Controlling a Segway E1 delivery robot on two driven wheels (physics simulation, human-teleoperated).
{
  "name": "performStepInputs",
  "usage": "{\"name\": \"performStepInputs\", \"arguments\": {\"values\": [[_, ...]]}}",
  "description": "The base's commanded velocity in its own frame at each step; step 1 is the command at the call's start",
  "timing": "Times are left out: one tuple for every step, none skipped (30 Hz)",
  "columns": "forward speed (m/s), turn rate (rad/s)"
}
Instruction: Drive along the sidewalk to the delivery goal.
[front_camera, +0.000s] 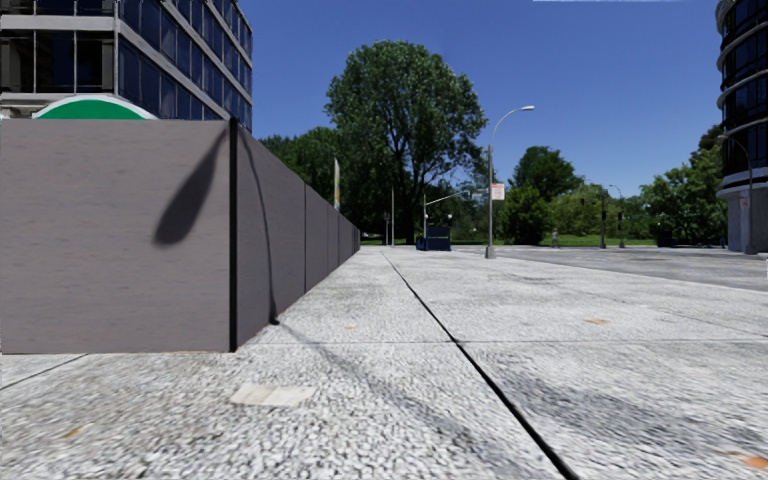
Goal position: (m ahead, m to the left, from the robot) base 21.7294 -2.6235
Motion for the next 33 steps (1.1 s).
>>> {"name": "performStepInputs", "arguments": {"values": [[1.9, -0.32], [1.9, -0.32], [1.9, -0.32], [1.9, -0.32], [1.9, -0.32], [1.9, -0.32], [1.9, -0.32], [1.9, -0.32], [1.9, -0.17], [1.9, -0.03], [1.9, 0.0], [1.9, 0.0], [1.9, 0.0], [1.9, 0.0], [1.9, 0.0], [1.9, 0.0], [1.9, 0.0], [1.9, 0.0], [1.9, 0.0], [1.9, 0.0], [1.9, -0.2], [1.9, -0.46], [1.9, -0.71], [1.9, -0.71], [1.9, -0.8], [1.9, -0.83], [1.9, -0.83], [1.9, -0.83], [1.9, -0.83], [1.9, -0.71], [1.9, 0.0], [1.9, 0.0], [1.9, 0.0]]}}
